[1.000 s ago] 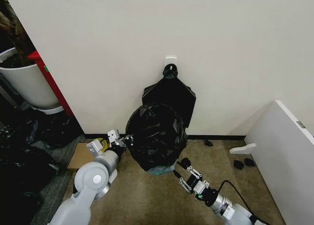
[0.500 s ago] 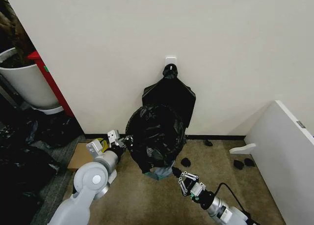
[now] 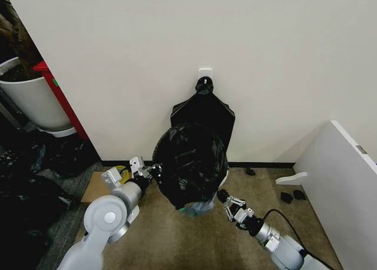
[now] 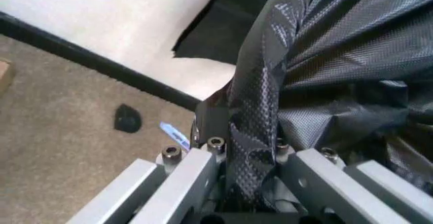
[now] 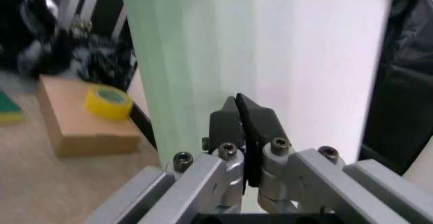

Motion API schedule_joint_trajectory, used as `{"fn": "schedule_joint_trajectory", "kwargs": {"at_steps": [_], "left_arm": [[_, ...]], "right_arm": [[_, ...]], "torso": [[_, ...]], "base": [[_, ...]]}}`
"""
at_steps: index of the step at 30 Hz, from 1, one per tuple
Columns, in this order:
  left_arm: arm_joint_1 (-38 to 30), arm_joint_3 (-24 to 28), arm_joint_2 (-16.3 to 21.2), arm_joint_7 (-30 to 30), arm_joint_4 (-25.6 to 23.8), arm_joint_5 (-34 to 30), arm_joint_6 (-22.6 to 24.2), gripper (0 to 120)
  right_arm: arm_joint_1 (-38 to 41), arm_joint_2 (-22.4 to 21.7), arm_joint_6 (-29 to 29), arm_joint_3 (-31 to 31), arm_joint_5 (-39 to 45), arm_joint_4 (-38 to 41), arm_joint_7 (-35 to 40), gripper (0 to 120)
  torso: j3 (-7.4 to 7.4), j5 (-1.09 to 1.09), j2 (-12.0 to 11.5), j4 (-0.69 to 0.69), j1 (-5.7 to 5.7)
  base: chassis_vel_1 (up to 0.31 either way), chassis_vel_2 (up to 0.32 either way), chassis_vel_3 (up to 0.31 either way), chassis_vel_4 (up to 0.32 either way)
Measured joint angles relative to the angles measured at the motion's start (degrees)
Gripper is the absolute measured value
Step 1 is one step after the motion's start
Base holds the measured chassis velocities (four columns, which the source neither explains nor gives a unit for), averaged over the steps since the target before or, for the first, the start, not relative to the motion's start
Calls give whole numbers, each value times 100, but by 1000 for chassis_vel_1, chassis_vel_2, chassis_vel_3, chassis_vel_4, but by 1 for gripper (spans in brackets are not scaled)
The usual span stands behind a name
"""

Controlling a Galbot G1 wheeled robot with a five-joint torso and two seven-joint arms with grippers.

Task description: Place the garbage bag over the trash bin.

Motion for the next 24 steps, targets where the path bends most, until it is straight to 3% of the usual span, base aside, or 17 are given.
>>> {"fn": "schedule_joint_trajectory", "kwargs": {"at_steps": [5, 9, 11, 13, 15, 17, 20, 23, 24], "left_arm": [[-9, -8, -50, -1, 26, 50, -11, 0], [0, 52, -118, 10, 98, 170, -30, 0], [-1, 68, -130, 12, 111, 191, -45, 0], [-23, 87, -161, 26, 131, 218, -89, 0], [-68, 88, -180, 44, 151, 221, -136, 0], [-78, 88, -180, 48, 158, 221, -143, 0], [-152, 89, -158, 59, 230, 204, -178, 0], [-218, 98, -155, 62, 293, 192, -195, 0], [-263, 106, -154, 62, 330, 186, -201, 0]], "right_arm": [[-121, -136, -1, -104, 1181, 95, -781, 8], [-116, -221, -9, -193, 2212, 296, -1368, 26], [-126, -253, -54, -207, 2321, 360, -1375, 30], [-220, -350, -357, -277, 2514, 606, -1068, 37], [-411, -457, -929, -429, 2956, 1122, -182, 48], [-461, -473, -1076, -467, 3138, 1279, 18, 51], [-686, -508, -1749, -645, 4501, 2258, 914, 65], [-779, -476, -1876, -685, 5342, 2635, 1034, 71], [-834, -441, -1905, -698, 5882, 2854, 1038, 79]], "torso": [[0, 1, 0, -1, 0], [0, 2, 0, 0, 0], [0, 2, 0, 0, 0], [0, 1, 0, 1, 0], [0, 1, 0, -1, 0], [0, 1, 0, 0, 0], [-1, 1, 0, 0, 0], [0, 0, 0, 0, 0], [0, 1, 0, 0, 0]], "base": [[0, 0, 0, 0], [0, 0, 0, 0], [0, 0, 0, 0], [0, 0, 0, 0], [0, 0, 0, 0], [0, 0, 0, 0], [0, 0, 0, 0], [0, 0, 0, 0], [0, 0, 0, 0]]}}
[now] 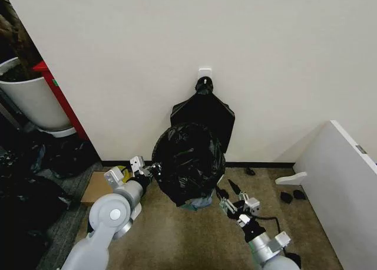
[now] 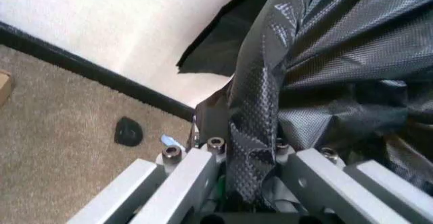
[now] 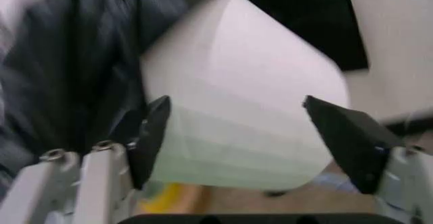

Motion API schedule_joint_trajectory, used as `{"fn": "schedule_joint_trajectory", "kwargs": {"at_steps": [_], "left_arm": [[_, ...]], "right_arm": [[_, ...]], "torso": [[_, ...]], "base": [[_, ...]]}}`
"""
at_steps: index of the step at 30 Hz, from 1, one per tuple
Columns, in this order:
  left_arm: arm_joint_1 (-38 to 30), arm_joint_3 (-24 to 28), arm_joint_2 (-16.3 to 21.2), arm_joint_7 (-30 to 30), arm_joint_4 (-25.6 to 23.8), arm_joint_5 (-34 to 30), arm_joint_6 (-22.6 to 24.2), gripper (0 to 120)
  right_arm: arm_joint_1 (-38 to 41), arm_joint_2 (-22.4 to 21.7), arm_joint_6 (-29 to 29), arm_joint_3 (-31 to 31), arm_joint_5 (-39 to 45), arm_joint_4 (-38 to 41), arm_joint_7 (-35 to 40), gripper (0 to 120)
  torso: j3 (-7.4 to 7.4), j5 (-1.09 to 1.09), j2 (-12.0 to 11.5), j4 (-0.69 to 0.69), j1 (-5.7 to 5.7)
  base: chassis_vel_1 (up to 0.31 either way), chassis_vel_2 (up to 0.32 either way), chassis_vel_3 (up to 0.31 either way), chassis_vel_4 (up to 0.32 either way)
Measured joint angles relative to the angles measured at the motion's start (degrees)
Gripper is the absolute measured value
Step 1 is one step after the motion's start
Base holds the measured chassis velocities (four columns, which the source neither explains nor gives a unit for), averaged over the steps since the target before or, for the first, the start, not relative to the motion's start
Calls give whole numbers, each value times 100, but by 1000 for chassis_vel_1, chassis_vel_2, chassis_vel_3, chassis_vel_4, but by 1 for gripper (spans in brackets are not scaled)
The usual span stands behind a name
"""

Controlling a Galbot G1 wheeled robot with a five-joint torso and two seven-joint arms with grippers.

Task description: Place the garbage bag over the trash bin.

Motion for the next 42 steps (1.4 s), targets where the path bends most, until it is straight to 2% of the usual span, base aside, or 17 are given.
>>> {"fn": "schedule_joint_trajectory", "kwargs": {"at_steps": [1, 3, 6, 10, 13, 17, 25, 27, 31, 32, 35, 37, 40, 42], "left_arm": [[-45, 12, 3, 1, 35, -7, -2, 0], [-63, 17, 5, 1, 50, -9, -2, 0], [-114, 29, 30, 2, 111, -10, -4, 0], [-145, 30, 47, 2, 163, -10, -6, 0], [-160, 29, 55, 2, 174, -11, -7, 0], [-173, 27, 75, 1, 162, -31, -8, 0], [-166, 31, 73, -1, 115, -37, -5, 0], [-176, 40, 68, -2, 115, -37, -3, 0], [-202, 54, 46, -4, 117, -33, 1, 0], [-202, 54, 46, -4, 117, -33, 1, 0], [-213, 62, 35, -7, 101, -33, 11, 0], [-212, 62, 35, -7, 94, -32, 13, 0], [-170, 59, 34, -11, 40, -32, 21, 0], [-150, 57, 34, -13, 23, -31, 24, 0]], "right_arm": [[-60, 35, -6, -11, 430, 188, -27, 83], [-99, 52, -5, -22, 613, 281, -71, 86], [-260, 83, 131, -110, 1036, 472, -607, 98], [-319, 91, 223, -236, 1174, 485, -1052, 100], [-306, 92, 236, -304, 1096, 367, -1283, 100], [-183, 90, 271, -363, 641, -200, -1975, 100], [-32, 155, 259, -349, 414, -553, -1981, 100], [-17, 171, 259, -337, 420, -564, -1983, 98], [11, 189, 262, -317, 452, -567, -2095, 81], [11, 189, 262, -317, 452, -567, -2095, 81], [20, 205, 266, -275, 447, -618, -2187, 66], [23, 208, 267, -268, 442, -634, -2212, 63], [33, 230, 293, -232, 318, -739, -2322, 48], [35, 239, 319, -220, 228, -805, -2368, 44]], "torso": [[0, 0, 0, 0, 0], [0, -1, 0, 0, 0], [0, 0, 0, 0, 0], [0, 0, 0, -1, 0], [0, 0, 0, 0, 0], [0, 1, 0, 0, 0], [0, 1, 0, 0, 0], [0, 1, 0, 0, 0], [0, 1, 0, 0, 0], [0, 1, 0, 0, 0], [0, 0, 0, 0, 0], [0, 1, 0, 0, 0], [0, 1, 0, 0, 0], [0, 1, 0, 0, 0]], "base": [[0, 0, 0, 0], [0, 0, 0, 0], [0, 0, 0, 0], [0, 0, 0, 0], [0, 0, 0, 0], [0, 0, 0, 0], [0, 0, 0, 0], [0, 0, 0, 0], [0, 0, 0, 0], [0, 0, 0, 0], [0, 0, 0, 0], [0, 0, 0, 0], [0, 0, 0, 0], [0, 0, 0, 0]]}}
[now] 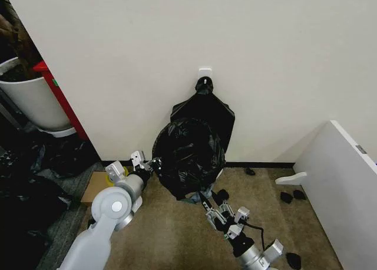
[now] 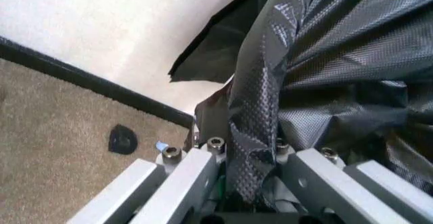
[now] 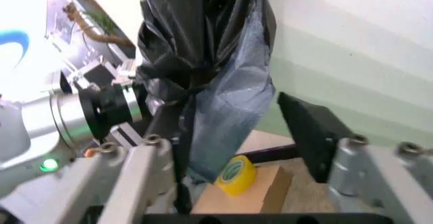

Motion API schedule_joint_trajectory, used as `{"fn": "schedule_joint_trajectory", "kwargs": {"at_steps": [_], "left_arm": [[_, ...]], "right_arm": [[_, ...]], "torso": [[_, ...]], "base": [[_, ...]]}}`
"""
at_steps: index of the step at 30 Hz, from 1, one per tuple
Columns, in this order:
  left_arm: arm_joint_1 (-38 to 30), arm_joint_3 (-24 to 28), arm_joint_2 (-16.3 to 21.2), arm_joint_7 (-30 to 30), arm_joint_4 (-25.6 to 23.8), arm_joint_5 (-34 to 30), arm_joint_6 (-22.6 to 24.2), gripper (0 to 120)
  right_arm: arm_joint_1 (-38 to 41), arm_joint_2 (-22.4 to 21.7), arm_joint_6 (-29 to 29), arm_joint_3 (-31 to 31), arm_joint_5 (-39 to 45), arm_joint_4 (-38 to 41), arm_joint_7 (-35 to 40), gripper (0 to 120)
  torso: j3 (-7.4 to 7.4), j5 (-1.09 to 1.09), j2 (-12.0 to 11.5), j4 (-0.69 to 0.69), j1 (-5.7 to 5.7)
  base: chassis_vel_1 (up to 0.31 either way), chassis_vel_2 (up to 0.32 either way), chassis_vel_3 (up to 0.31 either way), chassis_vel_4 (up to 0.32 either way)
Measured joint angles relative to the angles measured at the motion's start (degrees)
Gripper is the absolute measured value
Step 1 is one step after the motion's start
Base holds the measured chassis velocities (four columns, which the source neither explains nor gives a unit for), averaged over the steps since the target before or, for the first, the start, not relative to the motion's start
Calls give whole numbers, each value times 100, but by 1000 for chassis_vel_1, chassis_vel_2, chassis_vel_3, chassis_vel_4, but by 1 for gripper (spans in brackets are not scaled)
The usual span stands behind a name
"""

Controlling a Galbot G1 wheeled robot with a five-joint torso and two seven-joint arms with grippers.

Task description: Place the garbage bag over the trash bin.

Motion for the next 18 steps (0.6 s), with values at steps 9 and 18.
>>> {"fn": "schedule_joint_trajectory", "kwargs": {"at_steps": [9, 18], "left_arm": [[154, -41, 1, -16, -191, 4, 18, 0], [274, -87, 30, -26, -318, 13, 39, 0]], "right_arm": [[59, 26, 291, 189, -918, -673, -378, 9], [87, 44, 447, 305, -782, -817, -584, 0]], "torso": [[0, 0, 0, 0, 0], [0, 0, 0, 0, 0]], "base": [[0, 0, 0, 0], [0, 0, 0, 0]]}}
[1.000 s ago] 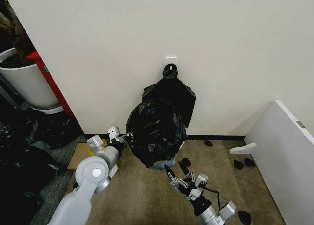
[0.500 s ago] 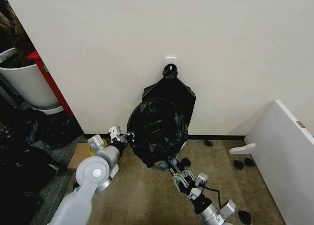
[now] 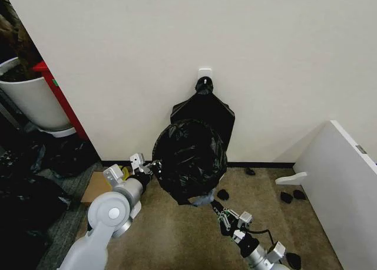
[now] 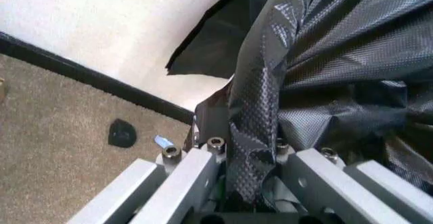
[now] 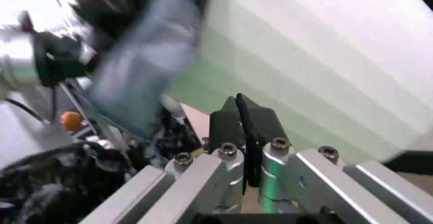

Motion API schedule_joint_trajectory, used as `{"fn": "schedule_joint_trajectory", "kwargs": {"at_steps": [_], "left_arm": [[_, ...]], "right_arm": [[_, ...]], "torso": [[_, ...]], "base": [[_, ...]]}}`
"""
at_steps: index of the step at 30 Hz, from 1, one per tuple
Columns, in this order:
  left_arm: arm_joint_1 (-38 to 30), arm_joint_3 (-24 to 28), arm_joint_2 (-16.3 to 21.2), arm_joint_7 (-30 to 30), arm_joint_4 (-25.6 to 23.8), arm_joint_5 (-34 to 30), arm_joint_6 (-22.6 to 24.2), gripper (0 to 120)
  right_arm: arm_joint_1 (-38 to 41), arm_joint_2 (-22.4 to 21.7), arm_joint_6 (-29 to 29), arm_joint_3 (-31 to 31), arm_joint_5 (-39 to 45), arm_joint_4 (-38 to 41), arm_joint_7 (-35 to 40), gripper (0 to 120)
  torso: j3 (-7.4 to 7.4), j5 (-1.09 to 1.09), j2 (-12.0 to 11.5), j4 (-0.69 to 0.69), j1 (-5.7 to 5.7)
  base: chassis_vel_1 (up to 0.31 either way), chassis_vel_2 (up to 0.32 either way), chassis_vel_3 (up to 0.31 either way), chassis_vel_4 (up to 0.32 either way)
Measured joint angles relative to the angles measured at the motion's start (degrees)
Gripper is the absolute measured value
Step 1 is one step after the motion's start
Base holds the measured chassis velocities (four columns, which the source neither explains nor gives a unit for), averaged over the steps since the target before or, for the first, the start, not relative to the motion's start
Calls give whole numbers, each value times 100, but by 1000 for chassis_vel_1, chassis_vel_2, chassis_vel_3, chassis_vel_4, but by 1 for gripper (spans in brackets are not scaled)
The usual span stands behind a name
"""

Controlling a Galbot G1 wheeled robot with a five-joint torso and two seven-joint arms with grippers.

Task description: Place the garbage bag over the trash bin.

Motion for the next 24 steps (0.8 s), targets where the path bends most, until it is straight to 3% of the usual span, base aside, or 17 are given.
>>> {"fn": "schedule_joint_trajectory", "kwargs": {"at_steps": [5, 7, 9, 17, 24], "left_arm": [[2, -13, 2, -2, 3, 5, 1, 0], [-1, -17, 3, -3, 20, 6, 1, 0], [-8, -17, 9, -3, 35, 7, 1, 0], [-37, 2, 12, -4, 63, 7, 0, 0], [-53, 2, 38, -4, 74, 6, -4, 0]], "right_arm": [[-40, -38, 107, -7, 428, -12, -696, 0], [-63, -61, 118, -3, 949, -71, -1456, 1], [-68, -73, 118, 4, 1206, -132, -1852, 11], [-57, -59, 95, -8, 1467, -185, -2053, 36], [-27, -80, 29, 60, 1666, -404, -2888, 63]], "torso": [[0, 0, 0, 0, 0], [0, 0, 0, 0, 0], [0, 0, 0, 0, 0], [0, 1, 0, 0, 0], [0, 0, 0, 0, 0]], "base": [[0, 0, 0, 0], [0, 0, 0, 0], [0, 0, 0, 0], [0, 0, 0, 0], [0, 0, 0, 0]]}}
